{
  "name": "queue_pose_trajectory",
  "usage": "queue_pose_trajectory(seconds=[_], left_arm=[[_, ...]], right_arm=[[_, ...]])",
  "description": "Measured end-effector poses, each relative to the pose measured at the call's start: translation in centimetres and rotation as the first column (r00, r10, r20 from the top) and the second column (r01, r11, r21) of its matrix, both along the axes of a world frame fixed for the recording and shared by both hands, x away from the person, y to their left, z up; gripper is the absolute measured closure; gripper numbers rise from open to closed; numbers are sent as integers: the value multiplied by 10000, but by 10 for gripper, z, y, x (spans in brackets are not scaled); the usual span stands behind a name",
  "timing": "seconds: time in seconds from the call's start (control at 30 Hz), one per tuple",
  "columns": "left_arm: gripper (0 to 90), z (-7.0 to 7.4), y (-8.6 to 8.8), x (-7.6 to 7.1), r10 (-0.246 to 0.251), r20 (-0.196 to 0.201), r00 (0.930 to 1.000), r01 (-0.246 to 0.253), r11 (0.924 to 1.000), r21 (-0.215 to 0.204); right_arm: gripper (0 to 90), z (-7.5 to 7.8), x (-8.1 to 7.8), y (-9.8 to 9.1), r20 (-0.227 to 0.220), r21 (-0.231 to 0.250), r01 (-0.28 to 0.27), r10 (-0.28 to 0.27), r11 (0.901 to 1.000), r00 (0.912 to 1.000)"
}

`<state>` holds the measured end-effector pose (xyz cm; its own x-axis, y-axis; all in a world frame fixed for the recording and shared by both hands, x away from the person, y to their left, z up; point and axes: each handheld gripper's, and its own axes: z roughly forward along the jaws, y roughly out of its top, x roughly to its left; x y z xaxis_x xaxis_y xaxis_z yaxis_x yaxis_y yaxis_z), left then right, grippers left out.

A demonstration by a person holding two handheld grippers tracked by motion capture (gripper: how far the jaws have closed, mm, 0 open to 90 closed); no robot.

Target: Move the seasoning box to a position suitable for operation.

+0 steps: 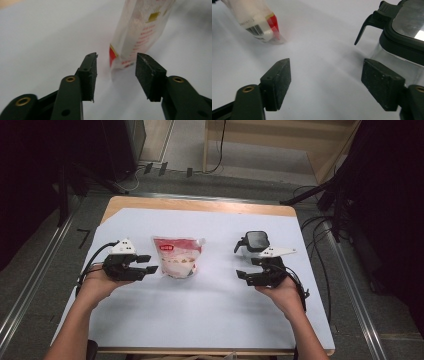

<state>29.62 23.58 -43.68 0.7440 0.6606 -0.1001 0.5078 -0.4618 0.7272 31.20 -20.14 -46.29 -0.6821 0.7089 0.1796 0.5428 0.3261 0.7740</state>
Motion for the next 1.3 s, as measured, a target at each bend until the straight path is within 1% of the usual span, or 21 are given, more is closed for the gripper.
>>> queue_pose_trajectory(seconds=[0.03, 0.1, 0.17, 0.2, 0.23, 0.3, 0.33, 0.37, 0.43, 0.5, 0.6, 0.63, 0.7, 0.73, 0.77, 0.8, 0.9, 1.0, 1.07, 1.13, 1.3], left_arm=[[526, -1, -1, 0, 64, -185, 9998, -65, 9999, -89], [506, -2, -1, -1, 183, -190, 9997, -187, 9996, -206], [500, -1, -1, 0, 167, -390, 9991, -170, 9998, -66], [495, -1, -2, 0, 138, -379, 9992, -138, 9999, 7], [477, -1, -2, 1, -8, -313, 9995, 12, 9999, 155], [422, -1, -3, 1, -57, -337, 9994, 64, 9998, 213], [399, -2, -4, 3, -185, -428, 9989, 203, 9990, 409], [392, -2, -4, 4, -259, -630, 9977, 288, 9986, 451], [373, -3, -5, 5, -319, -753, 9966, 357, 9981, 500], [368, -2, -4, 4, -374, -655, 9972, 406, 9980, 488], [339, -1, -2, 5, -320, -727, 9968, 323, 9995, 36], [331, -1, -2, 5, -320, -727, 9968, 323, 9995, 36], [304, 1, -1, 9, -256, -1071, 9939, 224, 9993, -304], [299, 1, -1, 9, -256, -1071, 9939, 224, 9993, -304], [295, 1, -2, 12, -182, -1256, 9919, 124, 9988, -465], [282, 2, -2, 13, -183, -1330, 9909, 122, 9988, -469], [293, 3, -3, 14, -257, -1246, 9919, 224, 9994, -276], [353, 4, -3, 14, -257, -1116, 9934, 244, 9996, -136], [386, 5, -1, 13, -376, -1157, 9926, 368, 9993, -92], [394, 5, 0, 12, -314, -1208, 9922, 307, 9995, -71], [395, 5, 2, 10, -354, -1112, 9932, 361, 9993, 43]], right_arm=[[254, 0, 0, -1, 76, 69, -69, 69, 10000, 9999], [272, 0, -2, -2, -69, 144, -5, 6, 9999, 10000], [279, -1, -3, -2, 26, 70, -27, 27, 10000, 10000], [280, -1, -4, -2, -2, 40, -34, 34, 10000, 10000], [282, -2, -4, -2, -43, 24, -38, 38, 10000, 10000], [296, -2, -5, -2, -61, -22, -32, 31, 10000, 10000], [308, -2, -5, -2, -81, -27, -67, 67, 10000, 9999], [312, -2, -5, -2, -108, -14, -92, 92, 10000, 9999], [320, -2, -5, -2, -111, -65, -166, 165, 9998, 9998], [324, -2, -5, -3, -154, -181, -82, 79, 9998, 9999], [327, -2, -4, -5, -162, -199, -20, 17, 9998, 9999], [327, -2, -4, -5, -162, -199, -20, 17, 9998, 9999], [329, -2, -3, -6, -148, -170, 85, -87, 9998, 9999], [328, -2, -3, -7, -116, -200, 118, -120, 9997, 9999], [329, -2, -3, -7, -120, -209, 132, -134, 9997, 9998], [329, -3, -3, -7, -98, -285, 140, -143, 9995, 9998], [331, -5, -3, -8, -134, -272, 174, -177, 9995, 9998], [338, -7, -3, -10, -247, -231, 189, -195, 9996, 9995], [343, -7, -2, -11, -337, -268, 176, -185, 9995, 9993], [347, -7, -2, -12, -501, -184, 275, -283, 9995, 9983], [349, -4, 0, -14, -384, -155, 435, -441, 9989, 9983]])
